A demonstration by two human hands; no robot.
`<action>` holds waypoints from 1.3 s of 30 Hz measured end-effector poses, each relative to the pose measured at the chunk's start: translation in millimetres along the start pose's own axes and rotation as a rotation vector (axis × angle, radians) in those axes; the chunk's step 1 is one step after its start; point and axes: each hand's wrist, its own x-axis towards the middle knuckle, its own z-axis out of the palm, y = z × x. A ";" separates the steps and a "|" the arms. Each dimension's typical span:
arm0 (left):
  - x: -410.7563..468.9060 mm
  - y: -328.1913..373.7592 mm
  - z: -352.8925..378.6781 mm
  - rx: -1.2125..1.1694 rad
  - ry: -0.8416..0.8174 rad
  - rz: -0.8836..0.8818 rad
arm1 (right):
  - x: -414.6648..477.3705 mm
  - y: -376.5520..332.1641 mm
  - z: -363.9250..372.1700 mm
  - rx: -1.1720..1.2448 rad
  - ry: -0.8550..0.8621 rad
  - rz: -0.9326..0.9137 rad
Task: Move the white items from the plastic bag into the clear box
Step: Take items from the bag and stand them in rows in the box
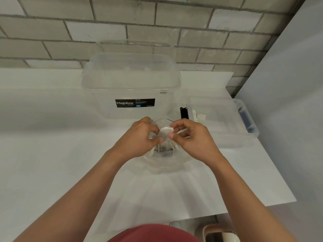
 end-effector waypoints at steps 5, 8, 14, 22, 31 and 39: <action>1.3 7.6 0.8 0.052 -0.015 -0.007 | 2.8 -8.2 -14.1 -0.177 -0.037 -0.137; 2.5 10.4 3.1 -0.032 0.022 -0.041 | 9.3 -12.1 -29.9 -0.277 -0.022 -0.192; -0.9 8.3 6.1 -0.141 0.183 -0.146 | 38.3 -6.2 -98.7 -0.292 0.237 -0.185; -2.6 11.3 6.8 -0.145 0.237 -0.191 | 108.8 65.4 -133.9 -0.593 0.140 0.037; -3.3 10.2 6.8 -0.135 0.256 -0.216 | 141.6 103.8 -112.5 -0.747 -0.204 0.244; -1.8 4.8 7.4 -0.132 0.255 -0.228 | 146.4 100.1 -99.4 -0.865 -0.110 0.257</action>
